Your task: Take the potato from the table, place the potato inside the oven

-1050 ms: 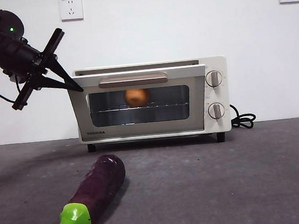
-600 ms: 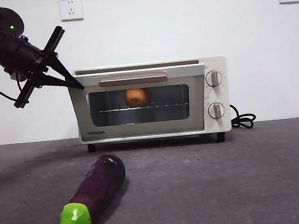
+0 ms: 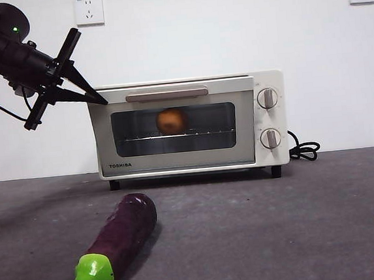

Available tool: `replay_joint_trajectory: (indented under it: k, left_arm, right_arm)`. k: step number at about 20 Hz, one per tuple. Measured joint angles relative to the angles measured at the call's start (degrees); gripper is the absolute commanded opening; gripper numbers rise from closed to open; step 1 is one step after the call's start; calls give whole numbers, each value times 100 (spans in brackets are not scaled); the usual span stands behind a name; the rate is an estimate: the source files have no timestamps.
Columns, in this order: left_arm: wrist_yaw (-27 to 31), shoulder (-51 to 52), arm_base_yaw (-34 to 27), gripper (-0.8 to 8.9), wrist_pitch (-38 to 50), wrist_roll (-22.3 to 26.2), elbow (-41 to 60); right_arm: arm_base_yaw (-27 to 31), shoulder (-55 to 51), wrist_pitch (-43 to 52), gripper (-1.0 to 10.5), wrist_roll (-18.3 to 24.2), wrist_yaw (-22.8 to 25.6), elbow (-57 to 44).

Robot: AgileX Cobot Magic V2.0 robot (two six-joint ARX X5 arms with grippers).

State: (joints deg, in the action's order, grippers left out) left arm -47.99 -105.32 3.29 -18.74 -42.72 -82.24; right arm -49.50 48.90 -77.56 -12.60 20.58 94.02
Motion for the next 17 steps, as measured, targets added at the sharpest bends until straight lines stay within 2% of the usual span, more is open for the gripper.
replay_joint_trajectory:
  k: [12,17]
  left_arm:
    - [-31,0,0,-8,645,-385,0]
    - [-535,7,0,-8,645,-385,0]
  right_arm:
    - [0,0,-2,1,0,0,0]
    - [0,0,0,1,2,26,0]
